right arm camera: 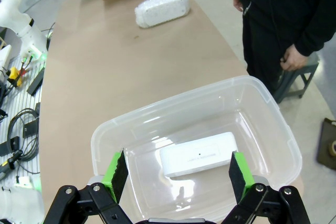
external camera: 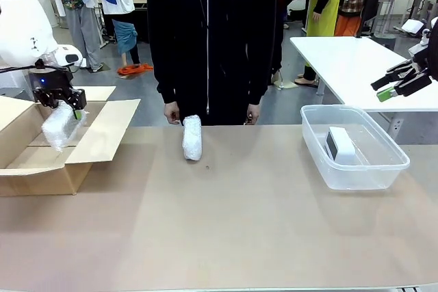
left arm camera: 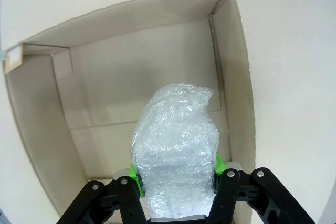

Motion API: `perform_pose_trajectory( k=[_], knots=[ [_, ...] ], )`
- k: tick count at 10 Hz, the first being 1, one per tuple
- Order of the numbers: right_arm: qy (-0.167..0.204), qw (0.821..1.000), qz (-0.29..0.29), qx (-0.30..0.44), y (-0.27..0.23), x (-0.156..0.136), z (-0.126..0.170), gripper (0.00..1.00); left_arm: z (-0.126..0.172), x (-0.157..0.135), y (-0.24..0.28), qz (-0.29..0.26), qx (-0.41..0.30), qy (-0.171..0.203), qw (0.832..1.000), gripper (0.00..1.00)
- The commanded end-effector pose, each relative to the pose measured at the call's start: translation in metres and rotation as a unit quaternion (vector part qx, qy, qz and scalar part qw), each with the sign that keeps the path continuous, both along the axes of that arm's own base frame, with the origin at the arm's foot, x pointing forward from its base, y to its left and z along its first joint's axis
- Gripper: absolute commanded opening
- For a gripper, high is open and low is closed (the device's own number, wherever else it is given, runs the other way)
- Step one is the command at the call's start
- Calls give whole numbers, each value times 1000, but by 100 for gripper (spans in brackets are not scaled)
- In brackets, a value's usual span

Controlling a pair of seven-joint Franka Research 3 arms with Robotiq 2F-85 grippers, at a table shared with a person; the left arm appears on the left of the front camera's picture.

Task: Separate and place wrapped and unwrapped clocks.
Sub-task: If the picked Digital clock is wrapped, place it in the Package Box ; if not, place it in the Organizing box.

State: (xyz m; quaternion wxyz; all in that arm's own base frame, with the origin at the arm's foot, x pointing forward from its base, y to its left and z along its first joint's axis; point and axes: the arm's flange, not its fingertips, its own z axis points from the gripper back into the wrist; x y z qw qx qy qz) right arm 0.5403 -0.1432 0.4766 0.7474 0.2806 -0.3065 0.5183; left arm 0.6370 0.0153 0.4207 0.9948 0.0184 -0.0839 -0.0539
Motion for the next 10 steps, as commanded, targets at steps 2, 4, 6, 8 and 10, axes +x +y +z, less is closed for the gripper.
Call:
perform_pose_trajectory(
  k=[2, 4, 6, 8, 10],
  knots=[
    [0, 1000, -5, -3, 2, -1, -1, 100, -2, 15, 4, -7, -20, 2, 1000, 54],
    [0, 1000, -5, -3, 2, -1, -1, 100, -10, 18, 6, -3, -12, 13, 1000, 54],
    [0, 1000, -5, -3, 2, -1, -1, 100, -16, 20, 7, -8, -8, 23, 1000, 54],
    [0, 1000, -5, -3, 2, -1, -1, 100, -16, 21, 6, -16, -9, 36, 999, 73],
    [0, 1000, -5, -3, 2, -1, -1, 100, -15, 21, 7, -22, -6, 41, 999, 93]
  ],
)
